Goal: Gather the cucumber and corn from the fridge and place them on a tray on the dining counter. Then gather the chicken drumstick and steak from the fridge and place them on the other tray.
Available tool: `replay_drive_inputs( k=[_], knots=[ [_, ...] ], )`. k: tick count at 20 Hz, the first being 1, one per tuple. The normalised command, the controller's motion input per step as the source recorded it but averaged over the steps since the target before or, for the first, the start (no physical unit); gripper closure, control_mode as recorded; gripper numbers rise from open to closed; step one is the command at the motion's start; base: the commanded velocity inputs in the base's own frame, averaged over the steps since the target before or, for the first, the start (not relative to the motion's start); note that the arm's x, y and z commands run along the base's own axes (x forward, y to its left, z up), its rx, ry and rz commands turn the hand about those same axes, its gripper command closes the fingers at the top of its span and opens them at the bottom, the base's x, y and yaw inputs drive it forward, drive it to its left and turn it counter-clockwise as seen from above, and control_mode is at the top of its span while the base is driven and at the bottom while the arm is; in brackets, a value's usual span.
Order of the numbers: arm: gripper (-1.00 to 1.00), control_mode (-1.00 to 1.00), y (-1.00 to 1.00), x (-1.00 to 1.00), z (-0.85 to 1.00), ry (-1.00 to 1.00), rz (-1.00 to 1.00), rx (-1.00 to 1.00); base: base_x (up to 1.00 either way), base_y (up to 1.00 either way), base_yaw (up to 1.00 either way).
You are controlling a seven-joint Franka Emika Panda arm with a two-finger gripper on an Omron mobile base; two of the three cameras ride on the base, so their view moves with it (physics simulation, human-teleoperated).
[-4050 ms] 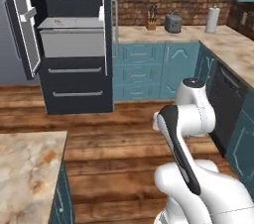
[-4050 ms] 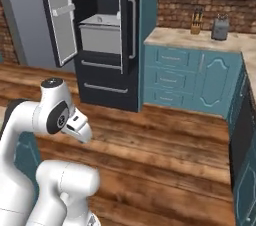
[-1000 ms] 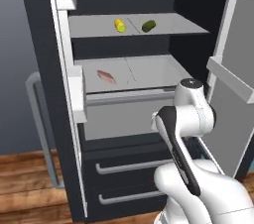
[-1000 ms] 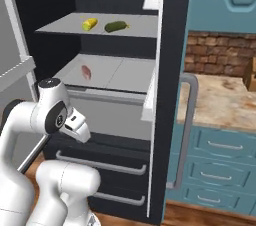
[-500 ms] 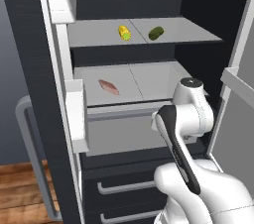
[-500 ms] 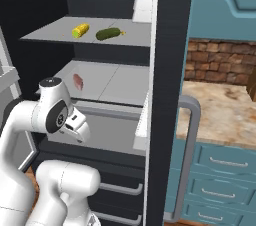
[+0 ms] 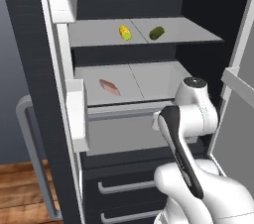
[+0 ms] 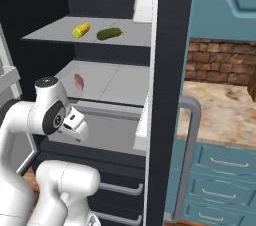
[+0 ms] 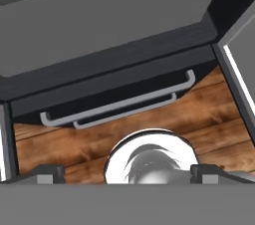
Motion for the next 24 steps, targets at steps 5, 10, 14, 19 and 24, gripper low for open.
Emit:
replay_drive_inputs(
  k=[5,10,14,19,24],
  knots=[
    [-1.00,-1.00,0.07,-0.22,0.36,-0.27,0.25,0.00,0.00,0.00,0.00],
    [-1.00,-1.00,0.21,0.00,0.29,-0.39,0.32,0.00,0.00,0.00,0.00],
    [-1.00,-1.00,0.26,0.05,0.23,-0.39,0.27,0.00,0.00,0.00,0.00],
    [-1.00,-1.00,0.15,0.55,0.04,-0.26,0.13,0.00,0.00,0.00,0.00],
    [-1.00,-1.00,0.19,0.93,0.00,-0.08,0.02,0.00,0.00,0.00,0.00]
  ],
)
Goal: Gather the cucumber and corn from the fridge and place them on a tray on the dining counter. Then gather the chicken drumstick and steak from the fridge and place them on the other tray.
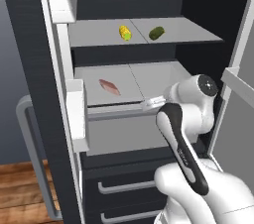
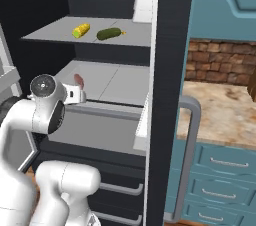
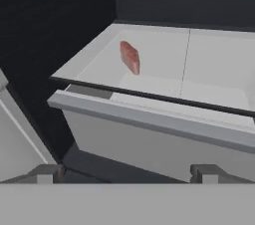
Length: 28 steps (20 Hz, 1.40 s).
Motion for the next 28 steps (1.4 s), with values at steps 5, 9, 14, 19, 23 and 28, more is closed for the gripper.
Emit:
replay_drive_inputs(
  k=[5,9,14,19,23,28],
  knots=[
    [-1.00,-1.00,0.30,0.77,0.02,0.00,0.00,0.00,0.00,0.00,0.00],
    [-1.00,-1.00,0.21,0.53,0.04,0.08,0.00,0.00,0.00,0.00,0.00],
    [-1.00,-1.00,0.13,0.41,0.07,0.12,0.05,0.00,0.00,0.00,0.00],
    [-1.00,-1.00,0.20,0.08,-0.15,0.05,0.08,-0.05,0.00,0.00,0.00],
    [-1.00,-1.00,0.24,0.14,-0.49,-0.08,0.05,-0.03,0.00,0.00,0.00],
    [-1.00,-1.00,0.00,0.42,-0.04,-0.04,0.01,-0.01,0.00,0.00,0.00]
  ],
)
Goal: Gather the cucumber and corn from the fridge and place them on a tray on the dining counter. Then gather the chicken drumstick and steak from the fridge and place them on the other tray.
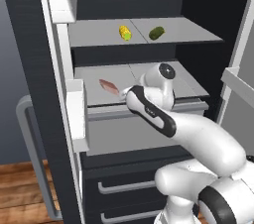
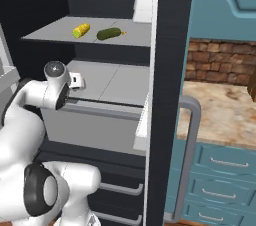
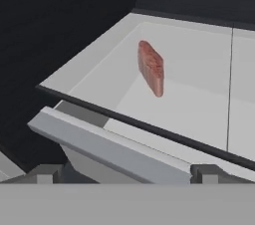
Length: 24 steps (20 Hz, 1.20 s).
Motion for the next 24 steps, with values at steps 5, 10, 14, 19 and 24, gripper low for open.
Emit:
replay_drive_inputs(
  k=[5,10,14,19,24],
  knots=[
    [-1.00,-1.00,0.07,0.31,0.00,0.01,0.00,-0.01,0.00,0.00,0.00],
    [-1.00,-1.00,0.17,0.23,-0.01,0.01,0.00,-0.04,0.00,0.00,0.00],
    [-1.00,-1.00,0.01,0.16,-0.01,0.00,0.00,-0.03,0.00,0.00,0.00],
    [-1.00,-1.00,0.02,0.31,0.00,0.01,0.00,-0.03,0.00,0.00,0.00],
    [-1.00,-1.00,0.08,0.10,-0.19,0.00,0.00,-0.03,0.00,0.00,0.00]
  ],
)
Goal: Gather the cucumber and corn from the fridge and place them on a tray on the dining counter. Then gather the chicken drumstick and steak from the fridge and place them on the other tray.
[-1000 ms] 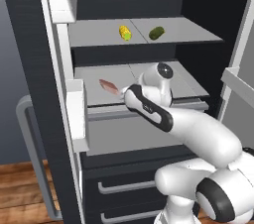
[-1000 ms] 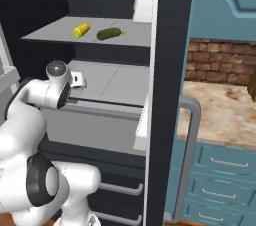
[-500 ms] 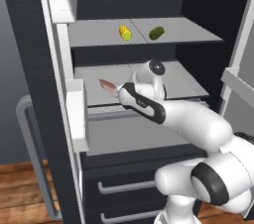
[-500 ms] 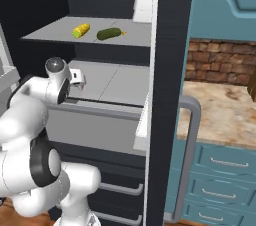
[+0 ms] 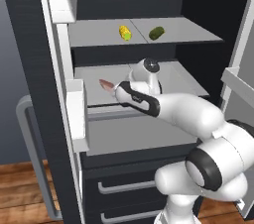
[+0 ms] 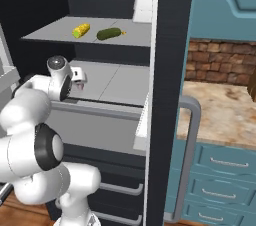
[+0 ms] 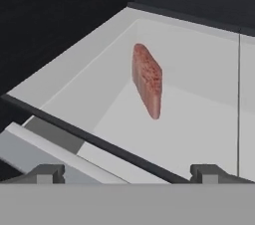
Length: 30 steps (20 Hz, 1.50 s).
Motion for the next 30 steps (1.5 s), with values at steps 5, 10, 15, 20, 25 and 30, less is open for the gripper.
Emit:
replay_drive_inputs(
  k=[5,10,15,20,25,30],
  knots=[
    [-1.00,-1.00,0.16,0.17,-0.37,0.00,0.00,-0.04,0.00,0.00,0.00],
    [-1.00,-1.00,0.00,0.35,-0.02,0.00,0.00,0.00,0.00,0.00,0.00],
    [-1.00,-1.00,0.00,0.34,0.00,0.01,0.00,0.00,0.00,0.00,0.00],
    [-1.00,-1.00,0.03,0.28,0.00,0.07,0.00,0.00,0.00,0.00,0.00],
    [-1.00,-1.00,0.15,0.26,0.00,0.04,0.00,0.00,0.00,0.00,0.00],
    [-1.00,-1.00,0.04,0.27,-0.14,0.03,0.00,0.00,0.00,0.00,0.00]
  ],
)
